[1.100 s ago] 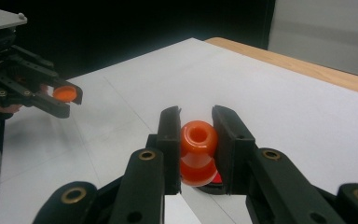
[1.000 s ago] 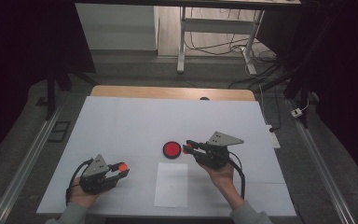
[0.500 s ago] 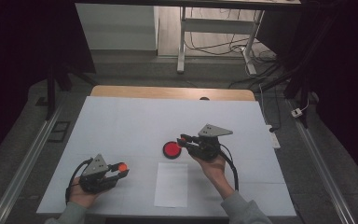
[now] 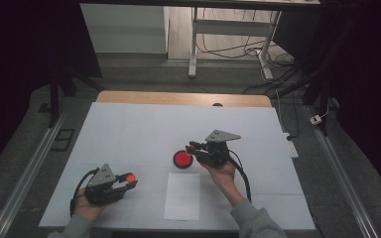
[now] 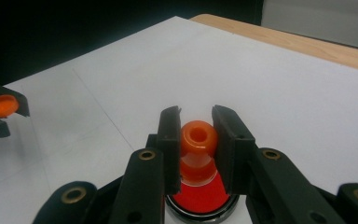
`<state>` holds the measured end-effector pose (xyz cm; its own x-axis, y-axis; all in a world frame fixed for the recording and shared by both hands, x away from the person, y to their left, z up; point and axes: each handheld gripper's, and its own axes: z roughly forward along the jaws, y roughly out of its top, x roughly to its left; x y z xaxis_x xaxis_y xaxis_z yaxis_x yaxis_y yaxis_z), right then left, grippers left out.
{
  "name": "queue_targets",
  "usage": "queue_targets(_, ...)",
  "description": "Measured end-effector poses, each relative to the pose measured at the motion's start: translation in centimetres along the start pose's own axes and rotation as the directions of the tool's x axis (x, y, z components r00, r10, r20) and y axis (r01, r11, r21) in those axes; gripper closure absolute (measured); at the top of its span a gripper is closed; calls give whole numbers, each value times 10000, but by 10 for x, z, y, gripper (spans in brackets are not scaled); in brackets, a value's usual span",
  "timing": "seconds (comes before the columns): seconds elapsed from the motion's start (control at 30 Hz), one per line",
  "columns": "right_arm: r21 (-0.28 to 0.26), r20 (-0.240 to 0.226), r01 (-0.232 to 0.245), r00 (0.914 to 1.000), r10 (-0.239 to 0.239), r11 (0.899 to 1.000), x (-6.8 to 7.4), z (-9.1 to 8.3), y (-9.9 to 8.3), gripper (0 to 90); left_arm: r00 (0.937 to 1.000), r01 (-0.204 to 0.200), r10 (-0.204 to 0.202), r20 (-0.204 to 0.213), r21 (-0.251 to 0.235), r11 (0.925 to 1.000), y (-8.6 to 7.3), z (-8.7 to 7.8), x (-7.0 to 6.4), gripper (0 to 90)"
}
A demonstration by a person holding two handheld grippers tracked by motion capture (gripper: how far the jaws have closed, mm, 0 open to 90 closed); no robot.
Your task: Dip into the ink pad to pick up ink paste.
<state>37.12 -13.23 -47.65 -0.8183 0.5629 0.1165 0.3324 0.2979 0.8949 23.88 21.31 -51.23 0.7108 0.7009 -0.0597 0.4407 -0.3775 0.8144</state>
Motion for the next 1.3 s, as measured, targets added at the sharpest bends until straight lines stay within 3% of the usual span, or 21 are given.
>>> queue_targets(0.37,579,99,-180,9998,175,9982,-7,34,-16,720,10000,60,-60,45,11,10000,0,0,2,650)
queue_targets(1.2,1114,261,241,9993,-272,9935,-4,48,-27,720,10000,34,-35,90,48,10000,0,1,1,649)
queue_targets(1.3,1227,305,454,9983,-495,9914,-3,50,-29,720,10000,35,-36,91,55,10000,0,1,1,649)
